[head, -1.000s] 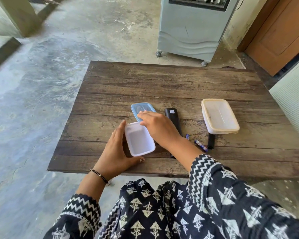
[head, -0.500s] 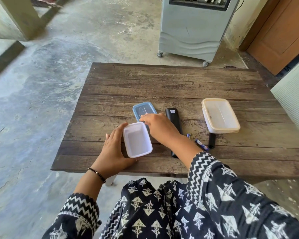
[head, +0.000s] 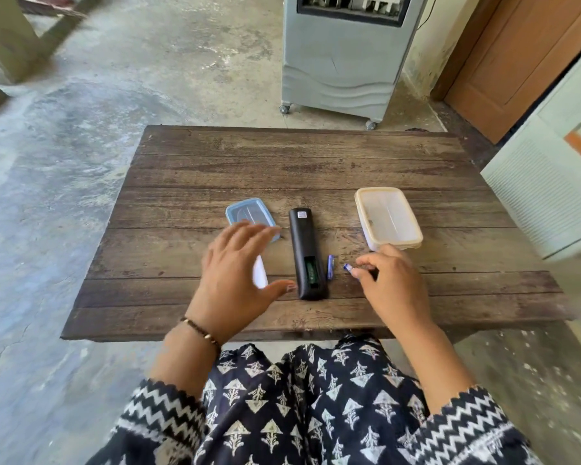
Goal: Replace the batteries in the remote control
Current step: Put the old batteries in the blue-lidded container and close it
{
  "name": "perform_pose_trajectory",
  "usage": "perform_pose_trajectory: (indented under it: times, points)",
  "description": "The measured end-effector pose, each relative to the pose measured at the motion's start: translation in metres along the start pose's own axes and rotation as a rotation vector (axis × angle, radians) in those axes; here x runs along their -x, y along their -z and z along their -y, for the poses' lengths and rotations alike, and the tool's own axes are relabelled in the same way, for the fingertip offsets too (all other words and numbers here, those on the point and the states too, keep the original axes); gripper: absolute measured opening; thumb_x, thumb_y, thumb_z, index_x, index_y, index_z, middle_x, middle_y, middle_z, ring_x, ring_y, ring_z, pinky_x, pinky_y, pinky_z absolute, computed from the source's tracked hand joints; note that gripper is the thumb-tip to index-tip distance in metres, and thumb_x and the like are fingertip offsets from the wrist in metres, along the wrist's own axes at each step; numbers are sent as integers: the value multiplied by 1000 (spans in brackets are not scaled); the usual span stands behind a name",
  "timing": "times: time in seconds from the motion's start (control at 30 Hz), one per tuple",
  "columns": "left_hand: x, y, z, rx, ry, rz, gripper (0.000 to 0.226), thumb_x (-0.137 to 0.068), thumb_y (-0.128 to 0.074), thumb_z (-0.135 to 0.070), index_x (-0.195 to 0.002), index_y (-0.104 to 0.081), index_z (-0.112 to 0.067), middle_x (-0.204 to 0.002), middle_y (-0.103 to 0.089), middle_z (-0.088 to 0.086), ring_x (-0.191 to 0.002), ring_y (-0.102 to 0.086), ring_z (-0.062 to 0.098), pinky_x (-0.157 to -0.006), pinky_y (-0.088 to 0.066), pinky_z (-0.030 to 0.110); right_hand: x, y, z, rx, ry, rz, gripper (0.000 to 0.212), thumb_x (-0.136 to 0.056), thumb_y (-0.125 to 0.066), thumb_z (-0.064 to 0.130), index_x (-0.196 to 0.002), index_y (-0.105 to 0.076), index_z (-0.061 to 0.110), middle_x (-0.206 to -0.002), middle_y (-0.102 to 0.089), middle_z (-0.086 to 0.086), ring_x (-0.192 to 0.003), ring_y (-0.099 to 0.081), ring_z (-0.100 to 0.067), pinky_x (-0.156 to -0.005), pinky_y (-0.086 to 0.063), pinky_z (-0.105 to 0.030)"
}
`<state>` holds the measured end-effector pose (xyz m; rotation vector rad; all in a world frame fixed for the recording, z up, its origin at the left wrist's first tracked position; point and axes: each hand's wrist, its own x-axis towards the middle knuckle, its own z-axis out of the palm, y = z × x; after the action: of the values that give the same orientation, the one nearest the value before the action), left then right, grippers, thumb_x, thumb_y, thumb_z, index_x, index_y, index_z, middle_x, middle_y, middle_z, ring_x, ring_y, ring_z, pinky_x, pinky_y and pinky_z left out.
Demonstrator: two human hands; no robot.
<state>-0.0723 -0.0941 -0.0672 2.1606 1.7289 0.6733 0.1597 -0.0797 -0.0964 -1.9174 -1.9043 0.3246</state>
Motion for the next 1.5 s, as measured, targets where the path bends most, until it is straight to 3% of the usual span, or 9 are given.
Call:
perform_pose_trajectory:
  times: [0.2, 0.53, 0.7, 0.8, 1.0, 1.1, 1.23, 1.33, 1.5]
  points:
    - [-58, -45, -54, -176, -60, 186, 40, -83, -59, -32, -123, -54, -29, -114, -64, -7, -121, -45, 18, -101, -28, 36, -6, 2, 4, 195, 16, 75, 22, -84, -63, 33, -94, -68, 15, -96, -52, 2, -98, -48, -18, -65, -43, -27]
    - [-82, -79, -74, -491, 6, 214, 19, -85, -57, -26, -103, -62, -22, -99, -68, 4, -105, -53, 24, -94, -30, 37, -6, -4, 4, 199, 20, 46, 20, -80, -66, 31, -89, -68, 12, -100, -55, -2, -100, -49, -20, -68, -43, -28]
    - [-82, -79, -76, -270, 108, 207, 24, -77, -64, -36, -95, -68, -21, -94, -71, 3, -97, -60, 24, -90, -37, 36, -3, 0, -4, 76, -39, 21, 17, -82, -65, 31, -85, -66, 14, -97, -55, 0, -96, -49, -18, -63, -43, -27]
    - [-74, -54, -71, -29, 192, 109, 15, -74, -64, -30, -84, -70, -22, -83, -71, 0, -85, -64, 23, -79, -50, 31, -5, 10, 0, -112, -59, 0, 13, -81, -66, 28, -75, -64, 17, -82, -59, 4, -77, -55, -14, -58, -41, -25]
    - [-37, 15, -23, 89, 392, 24, 5, -74, -68, -28, -76, -68, -23, -69, -67, -5, -69, -60, 15, -56, -37, 20, -15, 13, 54, -396, 25, 58, 11, -79, -69, 24, -76, -69, 14, -62, -63, 8, -59, -57, -6, -61, -47, -24]
    - [-21, 28, 6, 39, 505, 10, 5, -73, -69, -29, -73, -65, -26, -75, -70, -2, -77, -63, 21, -63, -39, 24, -19, -5, 89, -425, 97, 139, 16, -79, -69, 20, -95, -69, 16, -59, -50, 16, -54, -49, -1, -54, -39, -17]
    - [-13, 25, 24, -28, 550, 17, 10, -71, -65, -28, -65, -58, -32, -78, -72, -4, -80, -64, 21, -67, -47, 28, -21, -31, 119, -336, 171, 234, 16, -82, -65, 24, -98, -67, 22, -68, -61, 4, -64, -56, -13, -57, -46, -23]
    - [-11, 16, 31, -63, 561, -5, 5, -71, -64, -31, -75, -63, -29, -81, -72, -3, -83, -64, 22, -75, -52, 33, -22, -46, 125, -265, 204, 247, 16, -82, -65, 25, -97, -66, 21, -79, -66, -3, -85, -57, -22, -64, -49, -30]
    - [-10, 4, 33, -198, 504, -57, 19, -76, -59, -33, -91, -66, -24, -89, -71, 0, -94, -60, 26, -80, -41, 33, -22, -54, 129, -77, 301, 155, 15, -82, -64, 27, -96, -66, 22, -89, -66, -6, -91, -54, -22, -59, -42, -27]
